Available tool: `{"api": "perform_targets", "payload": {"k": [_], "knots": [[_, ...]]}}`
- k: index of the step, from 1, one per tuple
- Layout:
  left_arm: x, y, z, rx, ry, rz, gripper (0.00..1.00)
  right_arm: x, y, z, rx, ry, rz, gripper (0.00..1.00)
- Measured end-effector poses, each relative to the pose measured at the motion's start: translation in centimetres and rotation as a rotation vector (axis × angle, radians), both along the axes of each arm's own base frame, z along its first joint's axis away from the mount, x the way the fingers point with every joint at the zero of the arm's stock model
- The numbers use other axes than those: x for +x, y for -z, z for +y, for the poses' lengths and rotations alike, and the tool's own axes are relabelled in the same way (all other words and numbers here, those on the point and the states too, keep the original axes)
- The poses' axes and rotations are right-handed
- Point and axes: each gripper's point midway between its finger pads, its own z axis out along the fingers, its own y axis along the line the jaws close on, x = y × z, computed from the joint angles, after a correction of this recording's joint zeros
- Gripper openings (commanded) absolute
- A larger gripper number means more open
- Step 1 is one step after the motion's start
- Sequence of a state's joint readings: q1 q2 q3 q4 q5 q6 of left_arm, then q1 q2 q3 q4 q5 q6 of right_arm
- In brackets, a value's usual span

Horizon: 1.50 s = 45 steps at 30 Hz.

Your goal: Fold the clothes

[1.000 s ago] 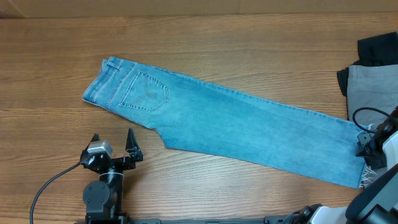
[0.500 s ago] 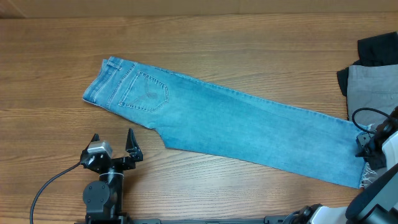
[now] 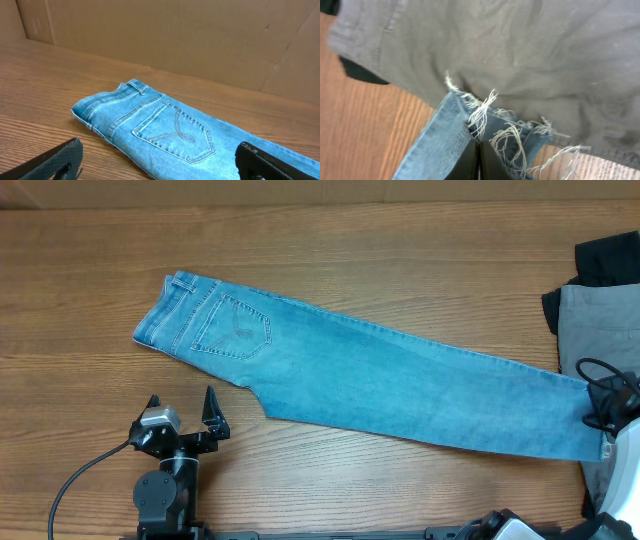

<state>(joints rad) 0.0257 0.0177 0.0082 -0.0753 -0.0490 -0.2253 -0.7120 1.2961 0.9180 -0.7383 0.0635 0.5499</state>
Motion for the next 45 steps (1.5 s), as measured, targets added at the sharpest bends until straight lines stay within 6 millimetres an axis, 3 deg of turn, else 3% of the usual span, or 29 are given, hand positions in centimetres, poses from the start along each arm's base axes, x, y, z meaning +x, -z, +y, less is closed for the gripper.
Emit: {"api": "perform_targets", "payload": {"k": [6,13,17,25,27,29,31,32,34,39,43,45], "knots": [[0.0,0.0,0.0,0.0,0.0,0.0,1.0,1.5,-0.7,0.1,-0.007,-0.031,-0.063,0.04],[0.0,0.0,0.0,0.0,0.0,0.0,1.0,4.7,-1.7,-0.4,-0.061,-0.081,-0.157,0.04],[0.0,0.0,0.0,0.0,0.0,0.0,1.0,5.9,0.9,-1.3,-0.036,-0.081,-0.129,0.04],[0.0,0.0,0.0,0.0,0.0,0.0,1.0,6.0,6.3,-1.5,0.047,-0.076,-0.029,0.04],[0.0,0.0,0.0,0.0,0.0,0.0,1.0,5.9,7.0,-1.5,0.055,-0.075,-0.014,0.16],[0.0,0.0,0.0,0.0,0.0,0.0,1.0,5.8,7.4,-1.5,0.062,-0.07,-0.004,0.34],[0.0,0.0,0.0,0.0,0.0,0.0,1.0,5.8,7.3,-1.5,0.06,-0.076,-0.001,0.71],[0.0,0.0,0.0,0.0,0.0,0.0,1.0,5.8,7.3,-1.4,0.067,-0.069,-0.001,0.84],[0.0,0.0,0.0,0.0,0.0,0.0,1.0,5.5,7.2,-1.2,0.083,-0.071,0.015,0.96],[0.0,0.0,0.0,0.0,0.0,0.0,1.0,6.0,4.0,-1.1,0.097,-0.082,0.004,1.0],[0.0,0.0,0.0,0.0,0.0,0.0,1.0,7.4,-2.2,-0.9,0.058,-0.117,-0.127,1.0],[0.0,0.0,0.0,0.0,0.0,0.0,1.0,7.9,-6.0,0.4,0.053,-0.164,-0.231,1.0]]}}
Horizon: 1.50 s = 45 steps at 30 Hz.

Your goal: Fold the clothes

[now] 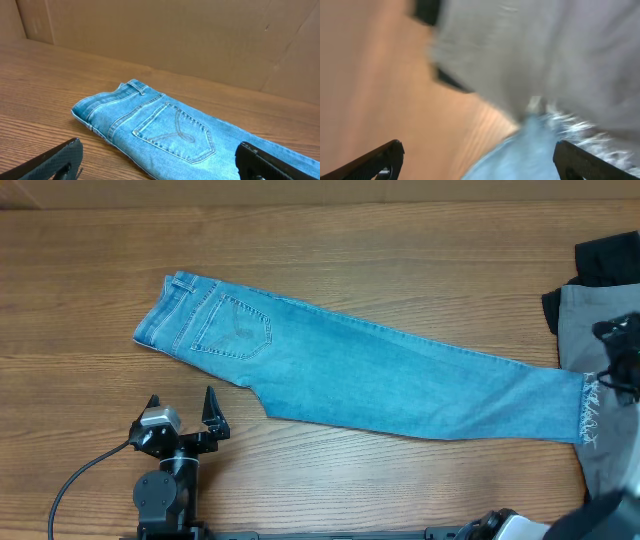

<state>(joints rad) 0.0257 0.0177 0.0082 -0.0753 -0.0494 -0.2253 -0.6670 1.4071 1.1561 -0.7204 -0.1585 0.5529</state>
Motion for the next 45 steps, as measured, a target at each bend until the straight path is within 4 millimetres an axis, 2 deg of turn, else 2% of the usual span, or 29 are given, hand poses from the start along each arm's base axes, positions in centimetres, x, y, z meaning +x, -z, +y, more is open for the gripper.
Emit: {"api": "perform_targets", "payload": {"k": [2,4,5,6,14,17,18,19,20,21,25,28,30,32,34,37,39,42,45], "knots": [[0.0,0.0,0.0,0.0,0.0,0.0,1.0,-0.2,-2.9,2.2,0.028,-0.062,-0.087,1.0],[0.0,0.0,0.0,0.0,0.0,0.0,1.0,-0.5,-4.8,4.4,0.057,-0.122,-0.14,1.0],[0.0,0.0,0.0,0.0,0.0,0.0,1.0,-0.7,-5.1,5.0,0.07,-0.138,-0.146,1.0],[0.0,0.0,0.0,0.0,0.0,0.0,1.0,-0.9,-5.4,6.5,0.087,-0.185,-0.15,1.0],[0.0,-0.2,-0.1,-0.004,0.003,-0.008,1.0,-1.0,-4.2,16.4,0.142,-0.535,-0.049,1.0],[0.1,-2.6,-1.5,-0.014,0.087,-0.107,1.0,-0.7,-4.0,19.6,0.115,-0.647,-0.026,1.0],[0.0,-4.4,-2.8,-0.011,0.161,-0.179,1.0,-0.7,-3.8,21.8,0.088,-0.719,-0.003,1.0],[-0.2,-5.3,-3.6,-0.011,0.21,-0.215,1.0,-0.7,-3.7,23.5,0.068,-0.769,0.009,1.0],[-0.4,-5.9,-4.2,-0.016,0.249,-0.238,1.0,-0.8,-3.6,24.3,0.058,-0.79,0.017,1.0],[-0.6,-6.3,-4.7,-0.018,0.277,-0.251,1.0,-1.0,-3.5,26.1,0.039,-0.844,0.025,1.0],[-1.1,-7.2,-6.0,-0.028,0.354,-0.222,1.0,-1.3,-3.9,31.2,-0.013,-0.996,-0.002,1.0],[-1.6,-10.1,-6.4,-0.011,0.379,-0.179,1.0,-1.0,-3.9,33.1,-0.03,-1.046,-0.018,1.0],[-1.4,-12.5,-6.5,0.008,0.381,-0.1,1.0,-0.7,-3.2,34.5,-0.033,-1.081,-0.007,1.0],[-0.9,-13.3,-6.3,0.016,0.377,0.031,1.0,-0.6,-2.0,35.3,-0.025,-1.103,0.028,1.0],[0.4,-14.3,-6.3,0.039,0.385,0.141,1.0,-0.6,-0.6,35.8,-0.015,-1.115,0.075,1.0],[3.6,-15.7,-6.3,0.064,0.402,0.255,1.0,-0.4,0.8,35.9,-0.002,-1.114,0.122,1.0],[6.0,-16.1,-6.2,0.072,0.409,0.306,1.0,-0.3,1.3,35.9,0.009,-1.102,0.14,1.0],[9.1,-15.4,-6.1,0.072,0.415,0.371,1.0,-0.2,1.5,36.0,0.015,-1.095,0.144,1.0],[12.4,-13.4,-4.4,0.037,0.383,0.483,1.0,-0.2,1.5,36.0,0.017,-1.093,0.144,1.0]]}}
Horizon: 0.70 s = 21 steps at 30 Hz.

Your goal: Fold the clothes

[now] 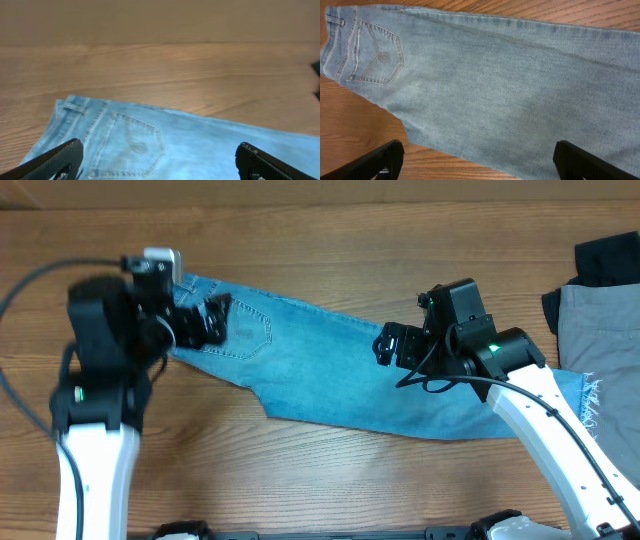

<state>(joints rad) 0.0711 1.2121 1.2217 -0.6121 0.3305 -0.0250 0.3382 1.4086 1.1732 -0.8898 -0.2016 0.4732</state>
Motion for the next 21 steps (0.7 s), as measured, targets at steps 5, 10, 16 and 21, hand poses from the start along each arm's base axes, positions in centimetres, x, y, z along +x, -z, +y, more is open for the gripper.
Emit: {"api": "perform_targets", "payload": {"k": [5,10,16,21], "knots": [[5.6,6.2,4.8,-0.012,-0.108,0.15,1.0,-0.1,0.1,0.0,-0.001,0.002,0.007,1.0],[6.8,14.1,9.4,-0.043,-0.207,0.335,1.0,-0.3,0.2,-0.1,-0.004,0.001,0.016,1.0],[5.7,20.0,13.6,-0.089,-0.301,0.483,1.0,-0.3,0.2,-0.1,-0.004,0.002,0.016,1.0],[5.4,23.4,13.7,-0.105,-0.304,0.561,1.0,-0.4,0.2,-0.1,-0.005,0.002,0.018,1.0]]}}
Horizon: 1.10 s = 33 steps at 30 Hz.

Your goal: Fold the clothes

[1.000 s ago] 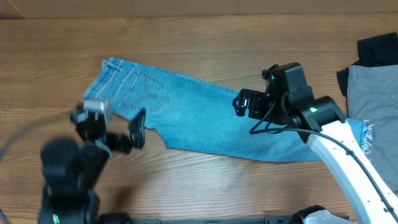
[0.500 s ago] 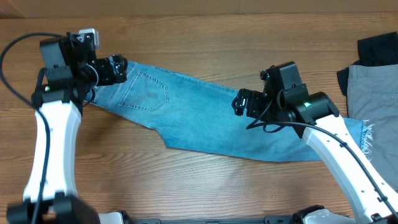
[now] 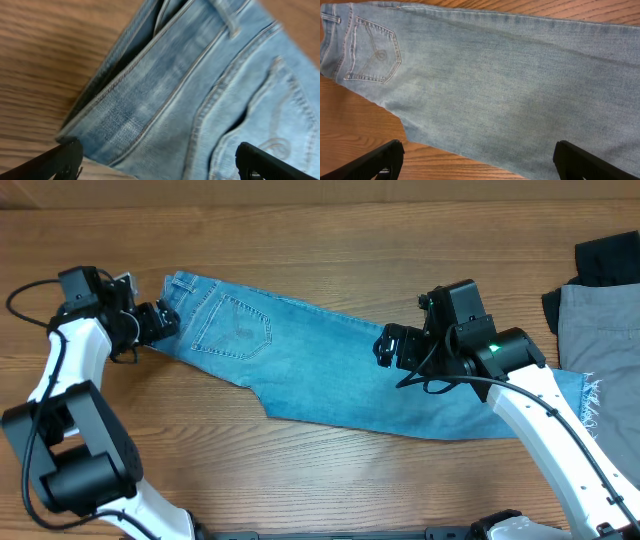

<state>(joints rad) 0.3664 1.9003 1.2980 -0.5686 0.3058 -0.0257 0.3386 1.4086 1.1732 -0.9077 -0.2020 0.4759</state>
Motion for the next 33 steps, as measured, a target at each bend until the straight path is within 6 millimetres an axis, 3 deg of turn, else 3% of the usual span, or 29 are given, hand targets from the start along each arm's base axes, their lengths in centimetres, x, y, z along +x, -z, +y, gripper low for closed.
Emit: {"api": "perform_targets", "payload": {"k": [4,12,13,15,16,17,25,29,33], "knots": [[-0.5,2.7,0.2,-0.005,-0.008,0.066,0.99,-0.2,0.1,-0.1,-0.004,0.0,0.01,1.0],[-0.6,4.1,0.6,0.012,-0.017,0.094,0.75,-0.2,0.1,-0.1,-0.004,0.001,0.011,1.0],[-0.6,4.1,0.6,0.013,-0.019,0.093,0.57,-0.2,0.1,-0.1,-0.004,0.001,0.011,1.0],[-0.5,4.1,0.7,0.016,-0.023,0.092,0.33,-0.2,0.1,-0.1,-0.004,0.001,0.011,1.0],[-0.5,4.1,0.7,0.014,-0.026,0.089,0.14,-0.2,0.1,-0.1,-0.004,0.0,0.012,1.0],[-0.4,4.1,0.8,0.016,-0.023,0.085,0.04,-0.2,0.1,-0.1,-0.005,0.0,0.011,1.0],[-0.1,4.0,1.6,0.045,-0.092,0.092,0.04,-0.4,0.2,-0.1,-0.005,0.002,0.017,1.0],[-1.6,4.0,5.6,0.094,-0.283,0.142,0.04,-0.4,0.2,-0.2,-0.006,0.002,0.02,1.0],[-5.4,4.2,11.7,0.087,-0.549,0.204,0.04,-0.4,0.2,-0.2,-0.006,0.002,0.02,1.0]]}}
